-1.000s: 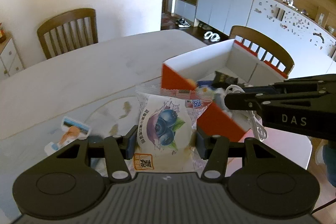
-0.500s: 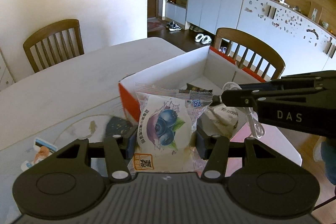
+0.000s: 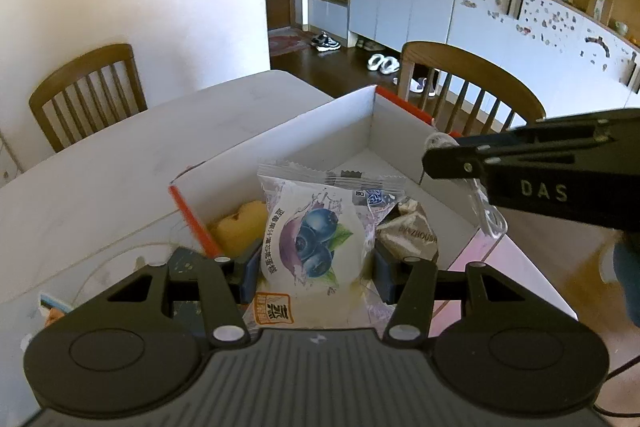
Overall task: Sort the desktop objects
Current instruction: 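Lower the bread bag and cable into the shoebox and open both tools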
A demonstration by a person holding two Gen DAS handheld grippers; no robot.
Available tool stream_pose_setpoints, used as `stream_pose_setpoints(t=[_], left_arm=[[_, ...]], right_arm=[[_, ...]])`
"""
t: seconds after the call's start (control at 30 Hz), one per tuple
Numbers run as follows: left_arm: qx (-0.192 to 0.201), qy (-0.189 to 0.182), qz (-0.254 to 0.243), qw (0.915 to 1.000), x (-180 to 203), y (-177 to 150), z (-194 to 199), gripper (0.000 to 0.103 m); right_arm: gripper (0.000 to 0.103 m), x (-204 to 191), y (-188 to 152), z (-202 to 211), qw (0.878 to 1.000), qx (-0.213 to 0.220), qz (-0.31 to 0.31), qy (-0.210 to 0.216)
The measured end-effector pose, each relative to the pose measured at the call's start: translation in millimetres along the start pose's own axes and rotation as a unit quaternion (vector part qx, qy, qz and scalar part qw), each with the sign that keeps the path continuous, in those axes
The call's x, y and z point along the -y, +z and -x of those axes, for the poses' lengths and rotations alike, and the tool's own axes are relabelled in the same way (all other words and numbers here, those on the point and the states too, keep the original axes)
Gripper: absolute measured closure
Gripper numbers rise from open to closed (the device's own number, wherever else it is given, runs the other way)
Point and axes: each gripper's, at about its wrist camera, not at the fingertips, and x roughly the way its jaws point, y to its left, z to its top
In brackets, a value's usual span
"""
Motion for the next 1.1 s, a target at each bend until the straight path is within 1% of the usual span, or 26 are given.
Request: stream_pose_setpoints(t=[0.2, 0.57, 0.83, 0.9, 1.1], left_arm=[[-0.015, 0.003, -0.01, 0.9998, 10.8, 10.7, -24.6, 0.05], [-0.059, 0.008, -0.018, 0.9981, 13.2, 20.1, -68.2, 0.05], [-0.095, 0.015, -0.021, 0.9951, 2.3, 28.1, -98.4, 0.05], [-0.104, 0.022, -0.023, 0.9941, -1.0, 30.6, -106.0, 0.05], [-0.132, 0.014, -0.018, 0.991, -8.1, 33.9, -127.5, 0.05]], right_arm=[[0.086, 18.9, 5.0, -16.7, 1.0, -0.003, 0.003, -0.006], [0.086, 40.2, 4.6, -55.1, 0.999, -0.032, 0.009, -0.02], [0.086, 51.7, 2.0, -76.1, 0.998, -0.049, 0.011, -0.023], [0.086, 54.2, 0.4, -80.8, 0.998, -0.055, 0.012, -0.024], [0.086, 58.7, -5.8, -92.3, 0.997, -0.071, 0.017, -0.024]])
